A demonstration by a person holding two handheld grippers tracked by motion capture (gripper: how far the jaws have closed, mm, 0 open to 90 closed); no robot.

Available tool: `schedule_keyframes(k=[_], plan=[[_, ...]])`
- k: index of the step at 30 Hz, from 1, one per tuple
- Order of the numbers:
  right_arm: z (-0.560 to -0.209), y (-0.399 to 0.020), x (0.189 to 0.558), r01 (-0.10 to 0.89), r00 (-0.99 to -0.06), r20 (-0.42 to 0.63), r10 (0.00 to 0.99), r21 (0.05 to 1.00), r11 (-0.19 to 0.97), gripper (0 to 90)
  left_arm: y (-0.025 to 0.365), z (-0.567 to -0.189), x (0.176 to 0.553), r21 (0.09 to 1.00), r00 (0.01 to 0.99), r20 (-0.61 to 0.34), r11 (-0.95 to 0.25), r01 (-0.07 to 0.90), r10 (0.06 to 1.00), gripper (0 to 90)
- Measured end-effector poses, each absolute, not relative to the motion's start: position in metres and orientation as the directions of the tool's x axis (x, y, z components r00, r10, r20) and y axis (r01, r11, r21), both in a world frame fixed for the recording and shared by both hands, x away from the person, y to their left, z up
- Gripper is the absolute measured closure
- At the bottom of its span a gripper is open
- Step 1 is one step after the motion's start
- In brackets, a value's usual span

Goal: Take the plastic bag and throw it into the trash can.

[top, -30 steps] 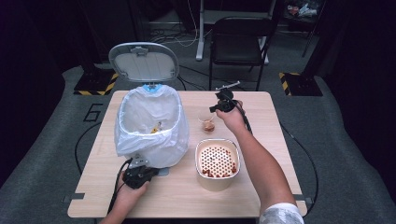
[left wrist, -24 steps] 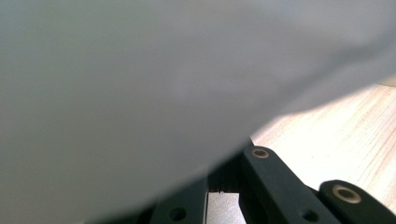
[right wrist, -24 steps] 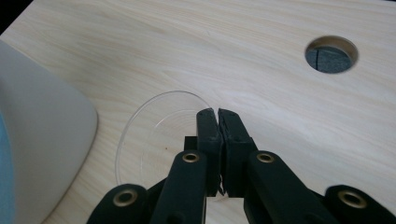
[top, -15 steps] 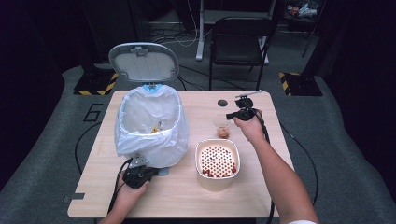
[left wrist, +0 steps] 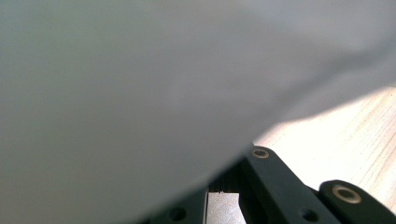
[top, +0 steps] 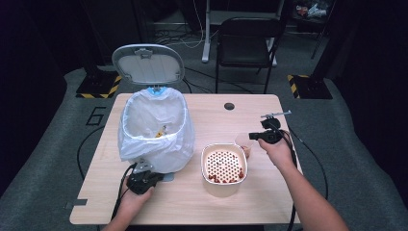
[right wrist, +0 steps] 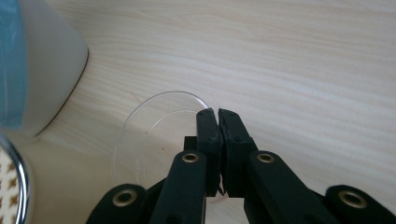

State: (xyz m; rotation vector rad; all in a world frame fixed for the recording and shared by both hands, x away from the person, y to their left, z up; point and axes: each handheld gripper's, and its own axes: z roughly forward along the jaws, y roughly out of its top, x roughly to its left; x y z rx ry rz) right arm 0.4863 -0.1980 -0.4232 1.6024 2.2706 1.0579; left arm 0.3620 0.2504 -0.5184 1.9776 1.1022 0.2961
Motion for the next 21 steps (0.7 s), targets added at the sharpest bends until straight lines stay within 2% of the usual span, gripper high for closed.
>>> schedule_keyframes(k=[11, 21], plan=[[-0.430, -0.224, 0.460, 0.773, -0.376, 0.281, 0.883, 0.621, 0.131, 87.8, 0.250, -0.518, 0.362, 0.756, 0.587, -0.171, -0.276, 0.593, 0.791, 90.0], [-0.433, -0.236, 0.437, 0.743, -0.362, 0.256, 0.896, 0.661, 0.111, 86.5, 0.250, -0.518, 0.362, 0.755, 0.588, -0.168, -0.280, 0.593, 0.791, 90.0]])
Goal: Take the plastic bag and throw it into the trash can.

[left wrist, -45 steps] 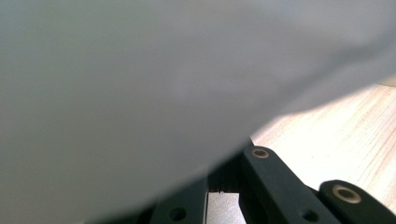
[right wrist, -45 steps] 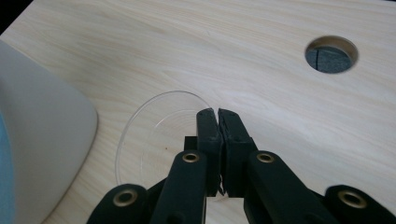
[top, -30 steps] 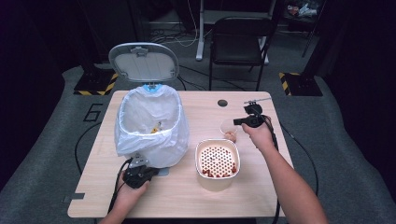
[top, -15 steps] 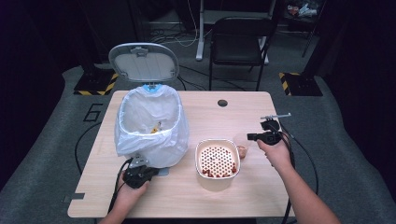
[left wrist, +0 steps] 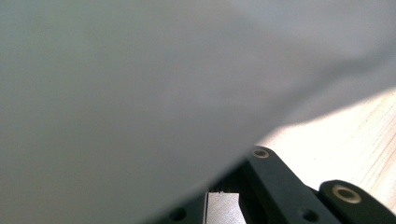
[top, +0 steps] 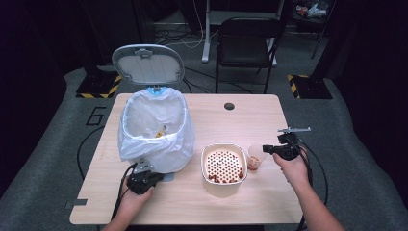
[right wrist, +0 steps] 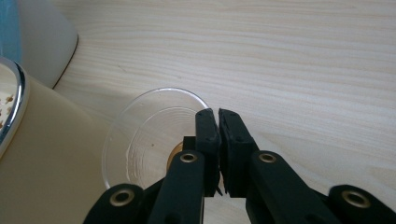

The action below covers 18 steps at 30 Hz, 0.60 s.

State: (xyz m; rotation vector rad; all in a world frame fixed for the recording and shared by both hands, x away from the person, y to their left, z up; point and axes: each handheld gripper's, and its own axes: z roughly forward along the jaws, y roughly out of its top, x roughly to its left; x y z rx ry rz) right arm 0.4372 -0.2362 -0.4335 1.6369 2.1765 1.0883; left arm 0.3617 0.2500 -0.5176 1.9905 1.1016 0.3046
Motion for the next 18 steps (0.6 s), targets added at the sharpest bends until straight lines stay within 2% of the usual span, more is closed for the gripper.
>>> schedule_keyframes(k=[2, 7, 8, 9, 12, 18], plan=[[-0.433, -0.236, 0.436, 0.748, -0.357, 0.265, 0.896, 0.656, 0.104, 83.9, 0.250, -0.518, 0.362, 0.755, 0.588, -0.167, -0.281, 0.592, 0.791, 90.0], [-0.434, -0.236, 0.433, 0.724, -0.367, 0.268, 0.891, 0.683, 0.092, 70.0, 0.250, -0.518, 0.362, 0.756, 0.587, -0.167, -0.279, 0.592, 0.792, 90.0], [-0.434, -0.236, 0.433, 0.724, -0.367, 0.268, 0.891, 0.683, 0.092, 70.0, 0.250, -0.518, 0.362, 0.756, 0.587, -0.167, -0.279, 0.592, 0.792, 90.0], [-0.435, -0.236, 0.432, 0.715, -0.370, 0.266, 0.890, 0.694, 0.089, 62.7, 0.250, -0.518, 0.362, 0.754, 0.587, -0.166, -0.282, 0.593, 0.792, 90.0], [-0.435, -0.237, 0.431, 0.710, -0.374, 0.270, 0.887, 0.699, 0.086, 58.6, 0.250, -0.518, 0.361, 0.755, 0.586, -0.168, -0.279, 0.593, 0.792, 90.0], [-0.428, -0.240, 0.424, 0.630, -0.423, 0.206, 0.882, 0.767, 0.123, 42.0, 0.250, -0.518, 0.362, 0.755, 0.588, -0.167, -0.281, 0.592, 0.792, 90.0]])
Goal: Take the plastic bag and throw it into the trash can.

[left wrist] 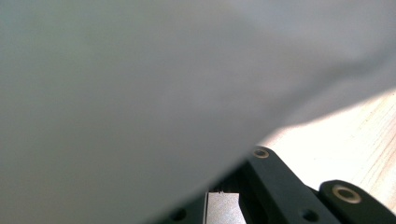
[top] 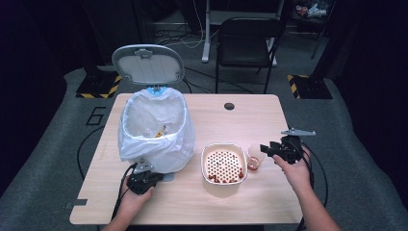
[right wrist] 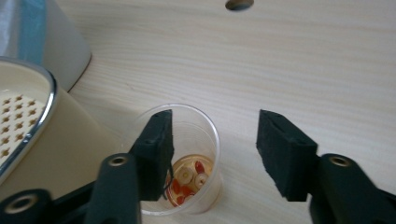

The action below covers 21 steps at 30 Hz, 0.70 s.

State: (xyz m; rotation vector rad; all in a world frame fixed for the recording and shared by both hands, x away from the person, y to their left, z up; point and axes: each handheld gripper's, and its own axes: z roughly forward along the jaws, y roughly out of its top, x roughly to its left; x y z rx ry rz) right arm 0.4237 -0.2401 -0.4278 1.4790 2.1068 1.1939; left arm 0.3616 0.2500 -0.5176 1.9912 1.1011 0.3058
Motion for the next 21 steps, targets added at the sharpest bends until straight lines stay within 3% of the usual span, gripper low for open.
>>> schedule_keyframes(k=[2, 3, 4, 5, 11, 21], plan=[[-0.426, -0.241, 0.418, 0.591, -0.448, 0.193, 0.873, 0.796, 0.127, 36.7, 0.250, -0.518, 0.362, 0.754, 0.587, -0.167, -0.281, 0.593, 0.792, 90.0], [-0.425, -0.242, 0.412, 0.560, -0.480, 0.177, 0.859, 0.816, 0.144, 26.7, 0.250, -0.518, 0.362, 0.756, 0.587, -0.167, -0.280, 0.592, 0.792, 90.0], [-0.425, -0.242, 0.412, 0.560, -0.480, 0.177, 0.859, 0.816, 0.144, 26.7, 0.250, -0.518, 0.362, 0.756, 0.587, -0.167, -0.280, 0.592, 0.792, 90.0], [-0.426, -0.242, 0.404, 0.540, -0.495, 0.151, 0.856, 0.825, 0.167, 20.3, 0.250, -0.518, 0.362, 0.756, 0.588, -0.167, -0.280, 0.592, 0.792, 90.0], [-0.441, -0.241, 0.390, 0.527, -0.500, 0.122, 0.857, 0.828, 0.190, 5.1, 0.249, -0.518, 0.362, 0.760, 0.587, -0.169, -0.275, 0.589, 0.791, 90.0], [-0.473, -0.222, 0.393, 0.521, -0.522, 0.092, 0.848, 0.822, 0.232, 1.8, 0.250, -0.517, 0.362, 0.755, 0.589, -0.165, -0.283, 0.591, 0.791, 90.0]])
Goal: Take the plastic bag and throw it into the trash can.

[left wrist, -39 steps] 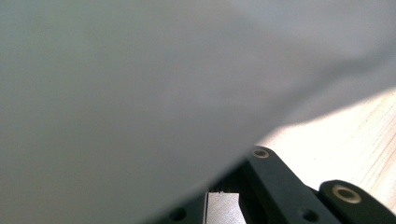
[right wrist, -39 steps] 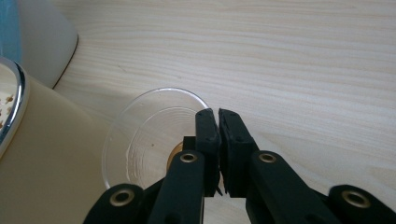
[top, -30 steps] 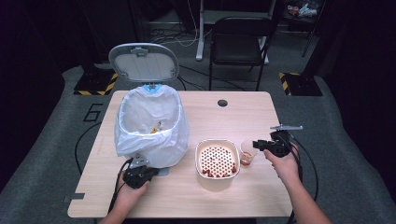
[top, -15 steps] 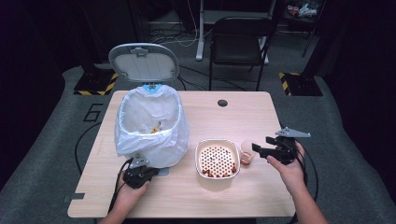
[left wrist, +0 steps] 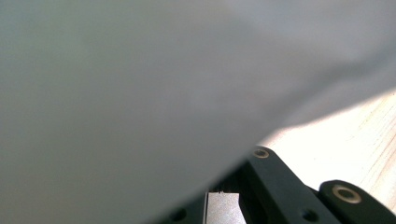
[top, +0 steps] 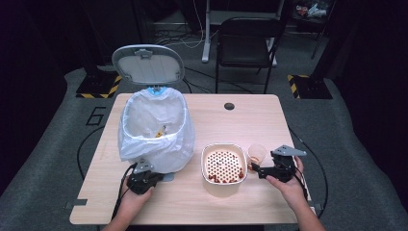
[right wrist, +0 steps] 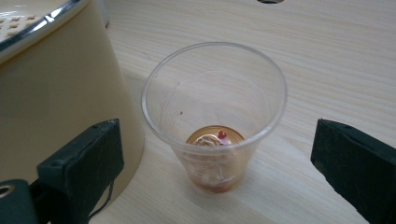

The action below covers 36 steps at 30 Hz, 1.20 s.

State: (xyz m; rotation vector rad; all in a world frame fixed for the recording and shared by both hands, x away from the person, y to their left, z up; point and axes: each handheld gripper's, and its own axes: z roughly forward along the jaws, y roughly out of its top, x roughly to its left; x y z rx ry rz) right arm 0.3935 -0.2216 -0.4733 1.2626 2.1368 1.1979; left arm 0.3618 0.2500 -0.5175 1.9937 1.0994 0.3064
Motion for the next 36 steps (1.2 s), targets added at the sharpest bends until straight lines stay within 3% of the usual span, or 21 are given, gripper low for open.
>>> schedule_keyframes(k=[5, 11, 12, 23, 28, 36], plan=[[-0.483, -0.215, 0.402, 0.521, -0.511, 0.110, 0.852, 0.828, 0.206, 2.5, 0.250, -0.518, 0.362, 0.757, 0.583, -0.175, -0.271, 0.595, 0.793, 90.0], [-0.493, -0.209, 0.409, 0.523, -0.515, 0.085, 0.853, 0.819, 0.234, 8.9, 0.250, -0.518, 0.362, 0.757, 0.585, -0.174, -0.272, 0.594, 0.792, 90.0], [-0.494, -0.208, 0.411, 0.521, -0.519, 0.089, 0.850, 0.821, 0.233, 13.4, 0.250, -0.518, 0.362, 0.756, 0.583, -0.176, -0.270, 0.596, 0.793, 90.0], [-0.497, -0.209, 0.418, 0.503, -0.518, 0.072, 0.852, 0.831, 0.235, 17.0, 0.249, -0.518, 0.362, 0.757, 0.582, -0.177, -0.269, 0.596, 0.794, 90.0], [-0.497, -0.208, 0.418, 0.486, -0.540, 0.081, 0.838, 0.843, 0.231, 29.6, 0.249, -0.518, 0.362, 0.757, 0.582, -0.176, -0.269, 0.596, 0.794, 90.0], [-0.496, -0.209, 0.417, 0.473, -0.553, 0.076, 0.830, 0.848, 0.237, 35.9, 0.249, -0.518, 0.362, 0.756, 0.582, -0.176, -0.269, 0.596, 0.794, 90.0]])
